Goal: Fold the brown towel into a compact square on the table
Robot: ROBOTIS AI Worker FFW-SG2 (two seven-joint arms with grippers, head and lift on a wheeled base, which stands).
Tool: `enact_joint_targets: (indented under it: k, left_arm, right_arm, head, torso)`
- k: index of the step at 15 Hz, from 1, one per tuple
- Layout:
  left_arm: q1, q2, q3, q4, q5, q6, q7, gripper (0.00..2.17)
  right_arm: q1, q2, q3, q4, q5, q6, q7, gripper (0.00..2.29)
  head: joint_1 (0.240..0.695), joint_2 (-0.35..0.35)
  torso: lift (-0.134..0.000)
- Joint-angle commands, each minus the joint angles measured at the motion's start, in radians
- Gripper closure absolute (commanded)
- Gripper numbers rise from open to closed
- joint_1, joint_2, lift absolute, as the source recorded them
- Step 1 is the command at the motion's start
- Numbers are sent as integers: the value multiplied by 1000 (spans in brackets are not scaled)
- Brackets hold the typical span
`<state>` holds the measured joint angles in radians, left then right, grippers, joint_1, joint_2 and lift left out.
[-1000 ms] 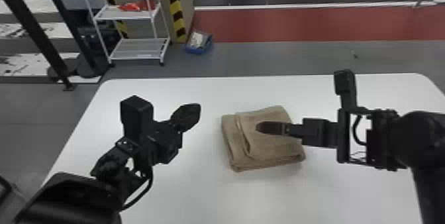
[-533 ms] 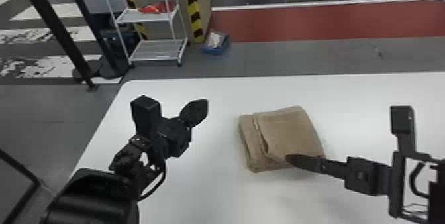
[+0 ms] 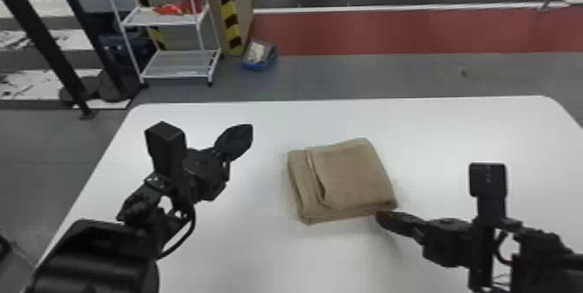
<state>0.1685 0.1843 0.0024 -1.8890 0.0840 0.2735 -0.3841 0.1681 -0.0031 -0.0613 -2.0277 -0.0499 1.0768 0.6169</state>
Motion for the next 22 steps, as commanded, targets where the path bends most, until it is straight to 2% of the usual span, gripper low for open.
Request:
enact_joint_targets:
  k: [1,4,8,9,11,14,16,19,22]
  left_arm:
    - [2,0,5,2,6,-7,-1,1443]
    - [5,3,10,5,10,-13,-4,1443]
    - [-1,1,8,25,5,-13,-6,1443]
    - [-1,1,8,31,3,-13,-4,1443]
    - [-3,1,11,50,2,-23,-4,1443]
    - [-27,3,13,94,2,-32,1,1443]
    - [-50,1,2,136,-3,-38,13,1443]
    - [-67,1,-10,199,-13,-81,17,1443]
    - [-106,3,-38,272,-55,-87,19,1443]
  right_arm:
    - [-62,4,14,86,15,-56,-36,2240]
    - [-157,4,35,173,19,-90,-74,2240]
    - [-363,4,75,379,56,-123,-102,2240]
    - [-395,4,74,419,55,-139,-88,2240]
    - [-377,4,49,414,41,-142,-37,2240]
    - [-256,4,-65,300,13,-154,27,2236]
    - [-170,4,-221,227,-71,-182,41,2236]
    - [-84,4,-451,173,-186,-212,138,2240]
    - [-21,4,-566,149,-255,-231,196,2240]
  head:
    - [695,77]
    - [695,68]
    - [695,72]
    - [695,73]
    - [695,77]
    - [695,85]
    - [695,69]
    - [695,-9]
    - [695,-107]
  torso:
    - [-124]
    - [-124]
    - [-124]
    - [-124]
    - [-124]
    - [-124]
    - [-124]
    - [-124]
    - [-124]
